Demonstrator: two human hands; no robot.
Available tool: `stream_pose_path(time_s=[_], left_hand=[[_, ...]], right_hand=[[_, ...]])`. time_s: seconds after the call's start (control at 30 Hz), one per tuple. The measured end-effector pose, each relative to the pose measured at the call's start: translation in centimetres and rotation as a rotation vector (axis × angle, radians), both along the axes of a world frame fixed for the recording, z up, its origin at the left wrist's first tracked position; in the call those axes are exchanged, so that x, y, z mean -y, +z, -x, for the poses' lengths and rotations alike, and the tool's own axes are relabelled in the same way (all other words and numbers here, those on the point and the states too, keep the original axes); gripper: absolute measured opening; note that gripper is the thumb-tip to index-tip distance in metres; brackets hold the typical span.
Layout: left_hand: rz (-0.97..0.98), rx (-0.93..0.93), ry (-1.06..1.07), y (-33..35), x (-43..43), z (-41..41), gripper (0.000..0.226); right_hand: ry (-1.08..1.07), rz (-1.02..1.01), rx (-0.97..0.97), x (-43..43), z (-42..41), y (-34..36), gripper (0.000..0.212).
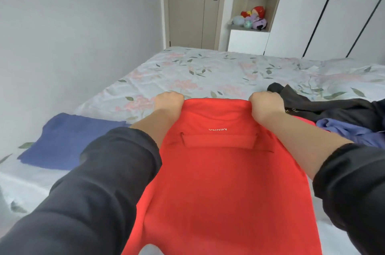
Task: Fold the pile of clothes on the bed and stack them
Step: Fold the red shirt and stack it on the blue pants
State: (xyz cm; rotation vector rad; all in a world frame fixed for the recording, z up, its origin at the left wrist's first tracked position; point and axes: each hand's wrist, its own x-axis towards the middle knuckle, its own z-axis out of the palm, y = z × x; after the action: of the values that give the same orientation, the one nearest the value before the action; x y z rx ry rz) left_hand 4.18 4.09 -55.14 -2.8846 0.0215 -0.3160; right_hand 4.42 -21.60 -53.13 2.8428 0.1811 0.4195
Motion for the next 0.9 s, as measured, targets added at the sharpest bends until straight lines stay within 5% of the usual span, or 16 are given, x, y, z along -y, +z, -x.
stream_pose_path(time_s=[0.2, 0.5, 0.9], left_hand=[[0.105, 0.250, -0.022, 1.4, 0.6, -3.0, 0.025], [-0.011, 0.191, -0.148, -1.5, -0.6, 5.6, 0.029], [0.349, 0.376, -0.283, -8.1, -1.6, 22.5, 0.033]], right_hand=[[0.015, -0.040, 0.305, 0.2, -2.9, 1.6, 0.018], [0.051, -0.067, 0.217, 0.9, 5.7, -1.7, 0.021], [0.323, -0.315, 0.252, 2.3, 21.7, -7.2, 0.031]])
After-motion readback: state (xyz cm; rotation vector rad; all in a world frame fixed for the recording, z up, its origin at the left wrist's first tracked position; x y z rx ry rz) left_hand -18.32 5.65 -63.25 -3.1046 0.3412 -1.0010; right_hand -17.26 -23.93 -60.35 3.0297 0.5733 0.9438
